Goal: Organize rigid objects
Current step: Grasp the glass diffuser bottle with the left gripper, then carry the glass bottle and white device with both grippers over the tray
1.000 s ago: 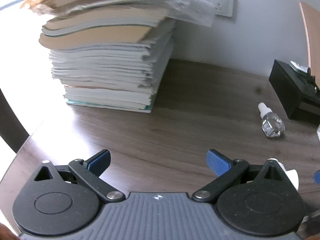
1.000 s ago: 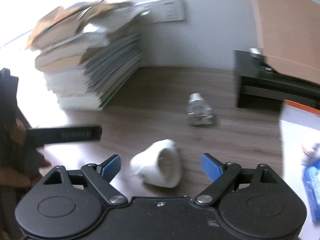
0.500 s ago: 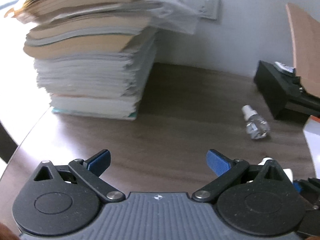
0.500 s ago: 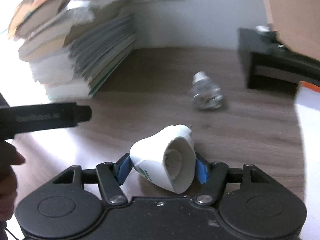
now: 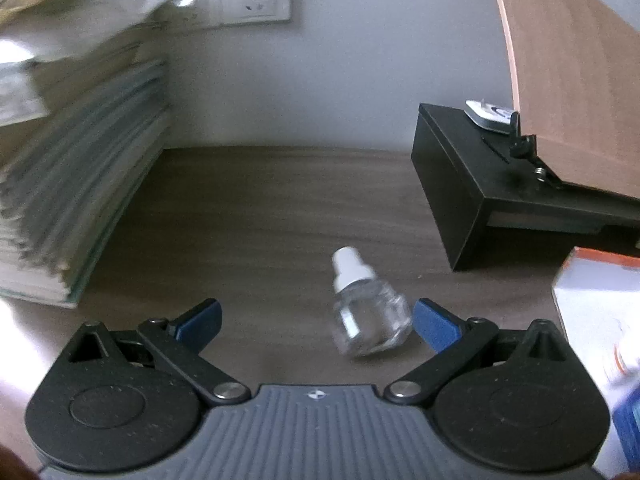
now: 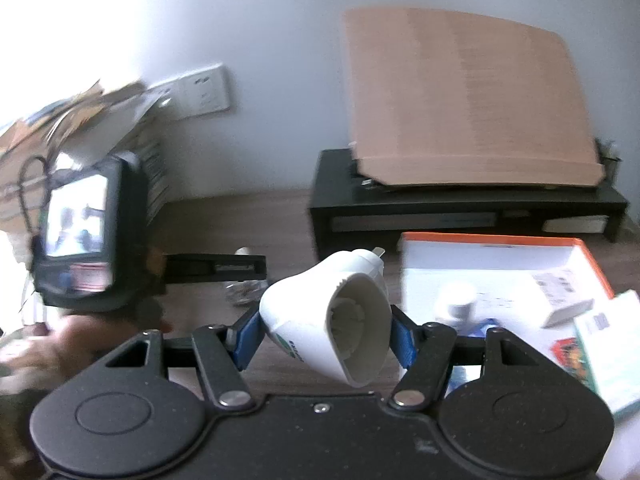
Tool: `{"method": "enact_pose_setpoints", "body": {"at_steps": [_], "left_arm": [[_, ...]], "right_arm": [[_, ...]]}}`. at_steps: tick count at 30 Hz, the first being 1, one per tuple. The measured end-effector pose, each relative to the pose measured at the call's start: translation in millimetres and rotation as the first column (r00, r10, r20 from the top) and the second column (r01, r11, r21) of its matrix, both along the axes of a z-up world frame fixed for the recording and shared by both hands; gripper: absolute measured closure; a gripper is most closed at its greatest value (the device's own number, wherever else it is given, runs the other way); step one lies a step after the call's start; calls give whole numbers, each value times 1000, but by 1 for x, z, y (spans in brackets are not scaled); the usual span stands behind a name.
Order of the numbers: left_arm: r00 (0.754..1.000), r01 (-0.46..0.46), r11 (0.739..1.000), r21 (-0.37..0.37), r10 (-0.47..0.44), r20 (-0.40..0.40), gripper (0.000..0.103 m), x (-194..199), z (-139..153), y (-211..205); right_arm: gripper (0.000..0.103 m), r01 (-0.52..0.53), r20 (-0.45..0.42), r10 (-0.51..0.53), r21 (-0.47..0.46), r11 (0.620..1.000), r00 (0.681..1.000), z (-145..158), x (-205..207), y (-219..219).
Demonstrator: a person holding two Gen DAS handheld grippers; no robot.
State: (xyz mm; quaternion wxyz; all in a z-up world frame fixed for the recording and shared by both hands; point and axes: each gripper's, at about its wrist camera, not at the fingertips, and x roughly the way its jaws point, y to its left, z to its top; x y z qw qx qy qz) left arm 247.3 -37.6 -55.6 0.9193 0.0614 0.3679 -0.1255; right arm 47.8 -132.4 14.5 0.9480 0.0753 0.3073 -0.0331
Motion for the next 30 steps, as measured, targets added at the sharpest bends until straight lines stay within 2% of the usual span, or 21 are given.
{"method": "enact_pose_setpoints", "body": {"at_steps": [3,6,8,9,10,15,25,30], "left_arm": [[999,-21,999,31,21,-29,0,15,-14,-18],[997,-42,996,81,47,-55,13,25,-27,-27],[997,-56,998,41,59,-58,22,27,-30,-23],[997,-58,998,37,60,-55,33,28,-30,-22],[997,-53,998,34,55,-50,54,28,-28,-22],[996,-38,999,27,39,-74,54,23,-22,-17],[998,-11,1000,-25,9,-55,54,-26,32,-23],[999,7,999,-38,-9,-50,54,-51,53,-40]], "right_arm": [[25,36,16,-36,20,999,999,3,-8,-15],[25,55,26,-55,31,998,998,6,-15,-26],[25,57,29,-58,37,998,998,7,-18,-32],[25,58,29,-59,39,998,998,7,-18,-35],[25,58,31,-59,44,997,998,7,-19,-37],[25,60,36,-62,58,997,997,11,-19,-49],[25,32,68,-37,68,997,997,29,-20,-72],[25,37,87,-44,74,997,995,38,-28,-91]]}}
